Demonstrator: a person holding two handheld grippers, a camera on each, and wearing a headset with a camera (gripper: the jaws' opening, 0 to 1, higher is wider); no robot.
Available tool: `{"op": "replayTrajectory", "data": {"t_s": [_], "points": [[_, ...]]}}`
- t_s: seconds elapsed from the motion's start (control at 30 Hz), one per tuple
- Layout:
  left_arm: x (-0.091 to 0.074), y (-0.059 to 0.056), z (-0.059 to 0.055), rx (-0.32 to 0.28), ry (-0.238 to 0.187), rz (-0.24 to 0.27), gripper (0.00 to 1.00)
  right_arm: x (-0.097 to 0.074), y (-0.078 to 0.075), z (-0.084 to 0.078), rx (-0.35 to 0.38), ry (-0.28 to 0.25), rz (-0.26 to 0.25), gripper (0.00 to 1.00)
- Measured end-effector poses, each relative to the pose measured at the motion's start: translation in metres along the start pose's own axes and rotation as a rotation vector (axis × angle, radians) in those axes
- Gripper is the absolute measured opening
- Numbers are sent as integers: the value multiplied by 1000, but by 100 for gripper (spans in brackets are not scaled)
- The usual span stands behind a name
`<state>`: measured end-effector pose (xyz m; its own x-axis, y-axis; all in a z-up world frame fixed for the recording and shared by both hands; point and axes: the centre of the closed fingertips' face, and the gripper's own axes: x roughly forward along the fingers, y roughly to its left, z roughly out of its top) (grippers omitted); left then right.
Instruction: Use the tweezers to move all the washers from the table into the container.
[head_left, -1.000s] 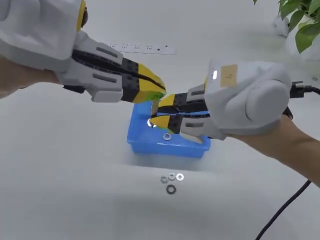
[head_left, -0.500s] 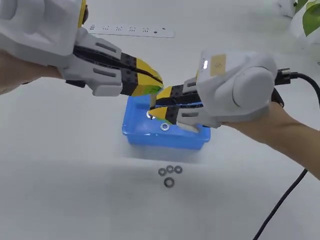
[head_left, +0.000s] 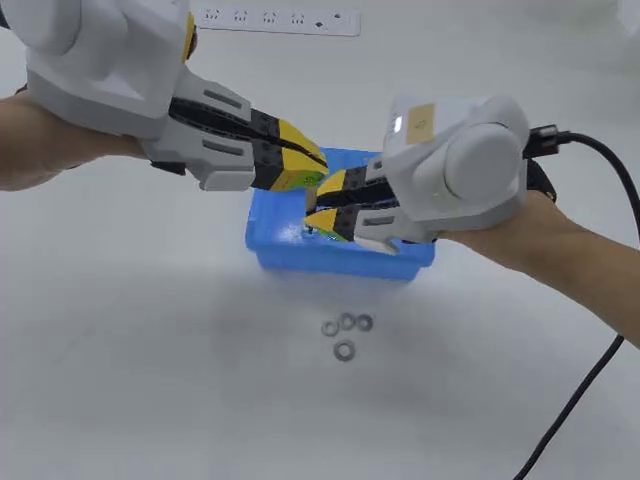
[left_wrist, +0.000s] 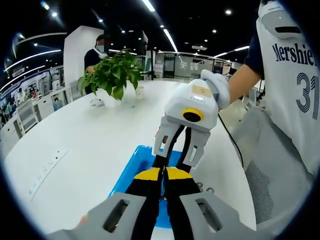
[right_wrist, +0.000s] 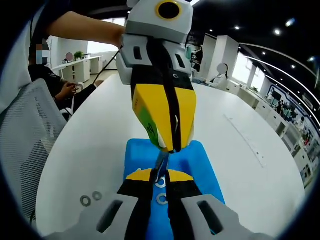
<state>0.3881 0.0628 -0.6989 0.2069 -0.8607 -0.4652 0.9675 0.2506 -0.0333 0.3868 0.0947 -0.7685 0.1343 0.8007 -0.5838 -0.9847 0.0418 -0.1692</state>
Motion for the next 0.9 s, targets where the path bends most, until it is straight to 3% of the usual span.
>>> {"op": "replayTrajectory", "data": {"t_s": [0.2,0.53,0.9], "points": [[2,0,-6,-16,7,-2,5,2,3,-4,4,9,10,10],[3,1,-7,-18,4,2,6,1,4,-2,11,9,6,11],[-9,-3,11,15,-28,24,5,-12,-2,15,-1,-27,-37,12]]}}
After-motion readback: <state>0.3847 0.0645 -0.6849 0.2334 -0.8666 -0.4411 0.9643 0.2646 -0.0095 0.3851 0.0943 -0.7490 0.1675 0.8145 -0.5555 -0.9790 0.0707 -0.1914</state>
